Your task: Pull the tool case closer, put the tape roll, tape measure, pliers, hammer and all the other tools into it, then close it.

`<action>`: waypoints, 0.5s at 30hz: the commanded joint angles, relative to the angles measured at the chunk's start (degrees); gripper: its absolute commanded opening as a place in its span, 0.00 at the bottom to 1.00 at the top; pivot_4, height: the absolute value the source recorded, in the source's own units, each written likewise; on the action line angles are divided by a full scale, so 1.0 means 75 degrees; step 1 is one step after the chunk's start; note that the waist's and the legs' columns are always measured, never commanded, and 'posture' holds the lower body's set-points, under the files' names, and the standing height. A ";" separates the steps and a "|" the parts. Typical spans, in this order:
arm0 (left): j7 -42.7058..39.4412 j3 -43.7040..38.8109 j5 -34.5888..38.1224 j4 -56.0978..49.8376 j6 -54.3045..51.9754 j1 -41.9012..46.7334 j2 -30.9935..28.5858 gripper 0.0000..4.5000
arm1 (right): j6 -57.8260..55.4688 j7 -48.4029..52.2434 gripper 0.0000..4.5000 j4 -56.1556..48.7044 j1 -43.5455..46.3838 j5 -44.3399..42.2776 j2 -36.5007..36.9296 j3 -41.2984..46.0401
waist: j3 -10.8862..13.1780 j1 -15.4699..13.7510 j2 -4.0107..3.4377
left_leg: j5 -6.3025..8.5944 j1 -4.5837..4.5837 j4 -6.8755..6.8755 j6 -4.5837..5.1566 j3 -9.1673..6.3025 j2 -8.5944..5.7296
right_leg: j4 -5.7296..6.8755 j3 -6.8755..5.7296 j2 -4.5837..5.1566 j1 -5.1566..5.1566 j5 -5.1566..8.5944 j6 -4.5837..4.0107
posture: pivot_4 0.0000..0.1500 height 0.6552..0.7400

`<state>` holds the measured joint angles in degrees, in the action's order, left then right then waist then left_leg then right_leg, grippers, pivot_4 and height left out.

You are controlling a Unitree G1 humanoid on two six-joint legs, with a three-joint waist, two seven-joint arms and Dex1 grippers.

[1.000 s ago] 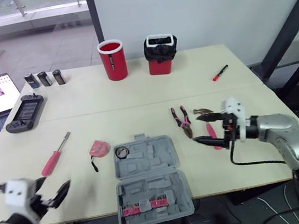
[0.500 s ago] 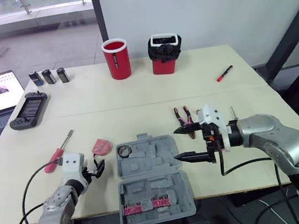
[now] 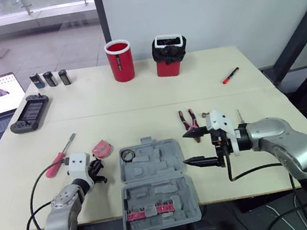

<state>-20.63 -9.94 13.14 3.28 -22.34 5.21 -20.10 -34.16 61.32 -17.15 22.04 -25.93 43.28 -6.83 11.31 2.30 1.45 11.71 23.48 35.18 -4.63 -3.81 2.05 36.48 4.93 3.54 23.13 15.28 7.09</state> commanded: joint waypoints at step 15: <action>0.0339 -0.0132 0.0025 -0.1148 -0.0101 -0.1233 0.0348 0.01 | 0.0051 0.0206 1.00 0.0248 0.0608 0.0224 -0.0194 -0.0414 | 0.0000 0.0018 0.0000 | 0.0000 0.0000 0.0000 0.0000 0.0001 0.0000 | -0.0006 0.0000 0.0002 -0.0002 0.0000 -0.0001 | 1.00 1.00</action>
<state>-19.20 -10.12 13.49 -5.11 -22.30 -3.21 -17.71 -34.08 62.32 -14.36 25.27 -23.82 41.72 -10.61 11.31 2.43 1.45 11.71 23.47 35.18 -4.63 -3.80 2.05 36.44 4.93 3.55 23.12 15.29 7.08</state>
